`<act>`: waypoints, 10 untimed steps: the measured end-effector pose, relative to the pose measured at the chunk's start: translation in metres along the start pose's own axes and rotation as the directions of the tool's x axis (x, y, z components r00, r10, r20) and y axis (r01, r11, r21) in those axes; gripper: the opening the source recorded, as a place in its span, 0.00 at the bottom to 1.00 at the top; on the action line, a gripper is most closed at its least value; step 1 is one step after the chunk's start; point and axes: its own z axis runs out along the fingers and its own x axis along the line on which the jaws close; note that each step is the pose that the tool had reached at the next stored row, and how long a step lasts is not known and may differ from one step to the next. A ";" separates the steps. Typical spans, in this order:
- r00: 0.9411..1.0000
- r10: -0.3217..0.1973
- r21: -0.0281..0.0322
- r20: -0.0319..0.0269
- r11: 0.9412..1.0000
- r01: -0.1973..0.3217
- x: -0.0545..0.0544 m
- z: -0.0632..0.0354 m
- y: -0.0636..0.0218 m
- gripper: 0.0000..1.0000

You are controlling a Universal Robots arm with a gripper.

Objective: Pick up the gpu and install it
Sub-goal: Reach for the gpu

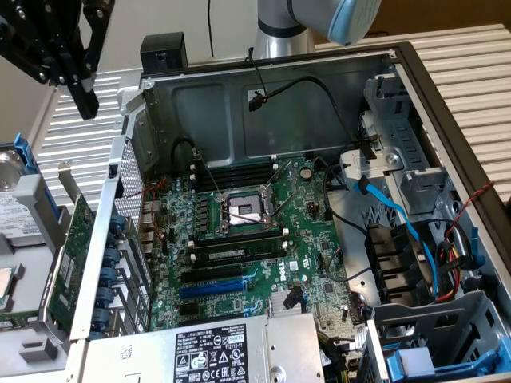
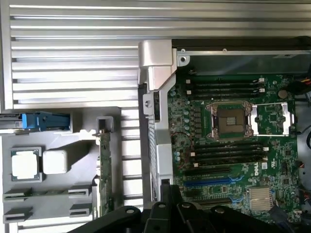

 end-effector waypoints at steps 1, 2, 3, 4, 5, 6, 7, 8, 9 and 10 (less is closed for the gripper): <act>1.000 0.000 -0.002 0.000 1.000 0.000 0.004 -0.0006 -0.0006 0.11; 1.000 0.000 -0.005 0.000 1.000 0.000 0.009 -0.0011 -0.0011 0.11; 1.000 0.001 -0.007 0.000 1.000 -0.001 0.014 -0.0015 -0.0017 0.11; 1.000 0.001 -0.009 -0.001 1.000 -0.001 0.018 -0.0021 -0.0023 0.11; 1.000 0.001 -0.011 -0.001 1.000 -0.001 0.023 -0.0026 -0.0029 0.11; 1.000 0.001 -0.014 -0.001 1.000 -0.001 0.027 -0.0030 -0.0035 0.11; 1.000 0.002 -0.015 -0.001 1.000 -0.002 0.032 -0.0036 -0.0042 0.11; 1.000 0.002 -0.017 -0.001 1.000 -0.002 0.036 -0.0041 -0.0048 0.11; 1.000 0.002 -0.018 -0.001 1.000 -0.002 0.041 -0.0046 -0.0055 0.11; 1.000 0.002 -0.020 -0.001 1.000 -0.002 0.045 -0.0051 -0.0062 0.11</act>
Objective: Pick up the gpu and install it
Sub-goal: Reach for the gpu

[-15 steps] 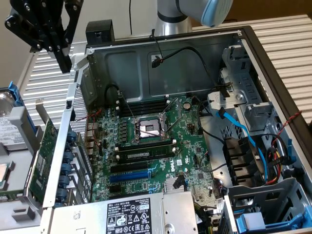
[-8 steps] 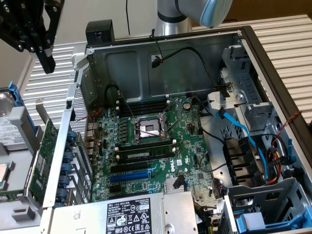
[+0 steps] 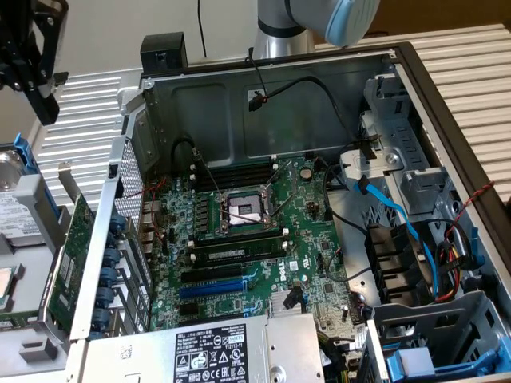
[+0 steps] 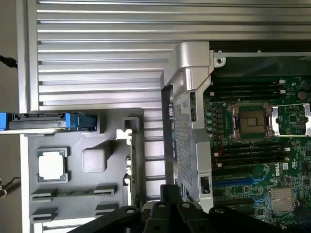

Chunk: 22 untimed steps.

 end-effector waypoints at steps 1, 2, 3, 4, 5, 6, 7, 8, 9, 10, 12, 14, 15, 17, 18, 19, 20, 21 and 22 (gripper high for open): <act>1.000 0.000 -0.001 0.000 1.000 0.000 0.005 -0.0005 -0.0007 0.11; 1.000 0.000 -0.002 0.000 1.000 0.000 0.009 -0.0010 -0.0015 0.11; 1.000 0.000 -0.004 0.000 1.000 0.000 0.014 -0.0016 -0.0022 0.11; 1.000 0.000 -0.005 0.000 1.000 0.000 0.018 -0.0020 -0.0029 0.11; 1.000 0.001 -0.005 0.000 1.000 -0.001 0.021 -0.0024 -0.0035 0.11; 1.000 0.001 -0.005 0.000 1.000 -0.001 0.021 -0.0024 -0.0036 0.11; 1.000 0.001 -0.005 0.000 1.000 -0.001 0.021 -0.0024 -0.0036 0.11; 1.000 0.001 -0.005 0.000 1.000 -0.001 0.021 -0.0025 -0.0036 0.11; 1.000 0.001 -0.005 0.000 1.000 -0.001 0.021 -0.0024 -0.0036 0.11; 1.000 0.001 -0.005 0.000 1.000 -0.001 0.021 -0.0024 -0.0036 0.11; 1.000 0.001 -0.005 0.000 1.000 -0.001 0.021 -0.0024 -0.0036 0.11; 1.000 0.001 -0.005 0.000 1.000 -0.001 0.021 -0.0024 -0.0036 0.11; 1.000 0.001 -0.005 0.000 1.000 -0.001 0.021 -0.0024 -0.0036 0.11; 1.000 0.001 -0.005 0.000 1.000 -0.001 0.021 -0.0025 -0.0036 0.11; 1.000 0.001 -0.005 0.000 1.000 -0.001 0.021 -0.0025 -0.0036 0.11; 1.000 0.001 -0.005 0.000 1.000 -0.001 0.021 -0.0024 -0.0036 0.11; 1.000 0.000 -0.006 0.000 1.000 0.000 0.022 -0.0025 -0.0040 0.11; 1.000 0.001 -0.007 0.000 1.000 -0.001 0.022 -0.0026 -0.0052 0.11; 1.000 0.001 -0.007 0.000 1.000 -0.001 0.022 -0.0026 -0.0074 0.11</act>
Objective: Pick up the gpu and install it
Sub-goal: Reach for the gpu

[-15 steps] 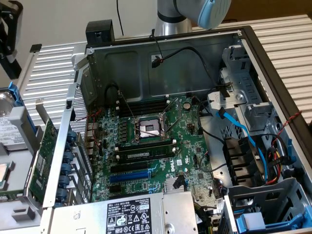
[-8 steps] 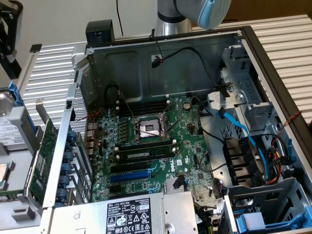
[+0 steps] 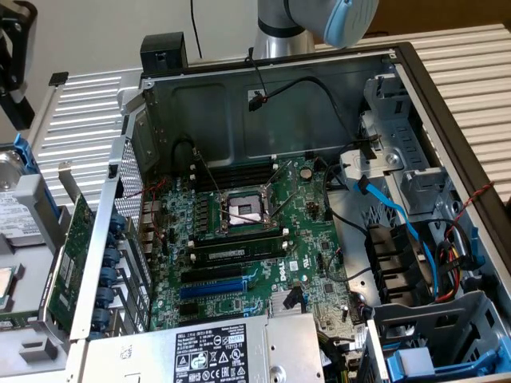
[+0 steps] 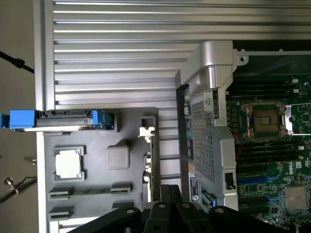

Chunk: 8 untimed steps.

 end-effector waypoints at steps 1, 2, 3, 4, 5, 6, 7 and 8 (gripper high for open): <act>1.000 0.000 -0.001 0.000 1.000 0.000 0.000 -0.0001 -0.0028 0.11; 1.000 0.000 -0.001 0.000 1.000 0.000 0.000 -0.0002 -0.0060 0.11; 1.000 0.000 -0.002 0.000 1.000 0.000 0.000 -0.0003 -0.0093 0.11; 1.000 0.000 -0.002 0.000 1.000 0.000 -0.001 -0.0004 -0.0129 0.11; 1.000 0.000 -0.002 0.000 1.000 0.000 -0.001 -0.0006 -0.0167 0.11; 1.000 0.000 -0.002 0.000 1.000 0.000 -0.001 -0.0006 -0.0202 0.11; 1.000 0.000 -0.001 0.000 1.000 0.000 -0.001 -0.0005 -0.0231 0.11; 1.000 0.001 -0.002 0.000 1.000 -0.001 -0.001 -0.0002 -0.0255 0.11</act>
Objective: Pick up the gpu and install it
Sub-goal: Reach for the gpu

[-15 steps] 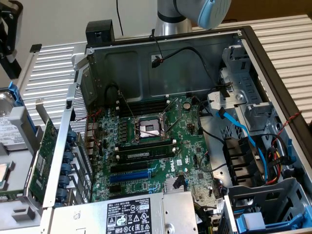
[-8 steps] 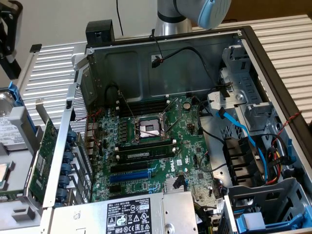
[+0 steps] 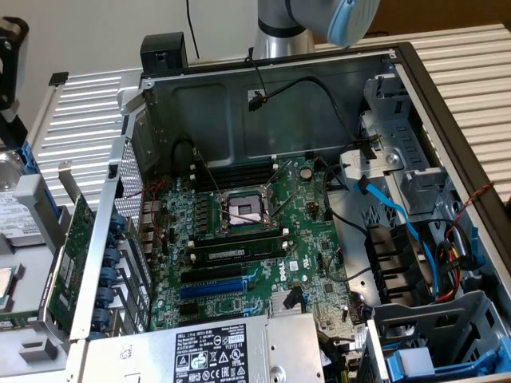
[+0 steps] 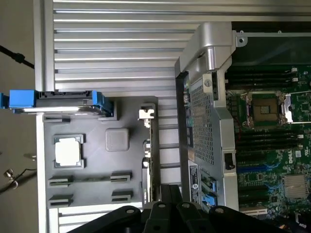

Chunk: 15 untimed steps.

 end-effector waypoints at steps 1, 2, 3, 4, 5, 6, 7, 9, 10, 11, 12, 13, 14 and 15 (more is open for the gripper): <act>1.000 0.000 0.000 0.000 1.000 0.000 0.000 0.0001 -0.0025 0.11; 1.000 0.000 0.000 0.000 1.000 0.000 0.000 0.0003 -0.0051 0.11; 1.000 0.001 0.000 0.000 1.000 -0.001 0.000 0.0003 -0.0079 0.11; 1.000 0.001 0.000 0.000 1.000 -0.001 0.000 0.0005 -0.0103 0.11; 1.000 0.001 0.000 0.000 1.000 -0.001 0.000 0.0007 -0.0128 0.11; 1.000 0.001 0.000 0.000 1.000 -0.001 0.000 0.0012 -0.0150 0.11; 1.000 0.001 0.000 0.000 1.000 -0.001 0.000 0.0018 -0.0170 0.11; 1.000 0.002 0.000 0.000 1.000 -0.002 0.001 0.0032 -0.0195 0.11; 1.000 0.003 0.000 0.000 1.000 -0.003 0.002 0.0042 -0.0199 0.11; 1.000 0.004 0.000 0.000 1.000 -0.004 0.003 0.0053 -0.0203 0.11; 1.000 0.005 0.001 0.000 1.000 -0.005 0.004 0.0066 -0.0206 0.17; 1.000 0.006 0.001 0.000 1.000 -0.006 0.005 0.0081 -0.0208 0.24; 1.000 0.007 0.001 0.000 1.000 -0.007 0.006 0.0097 -0.0210 0.24; 1.000 0.008 0.001 0.000 1.000 -0.008 0.007 0.0111 -0.0212 0.24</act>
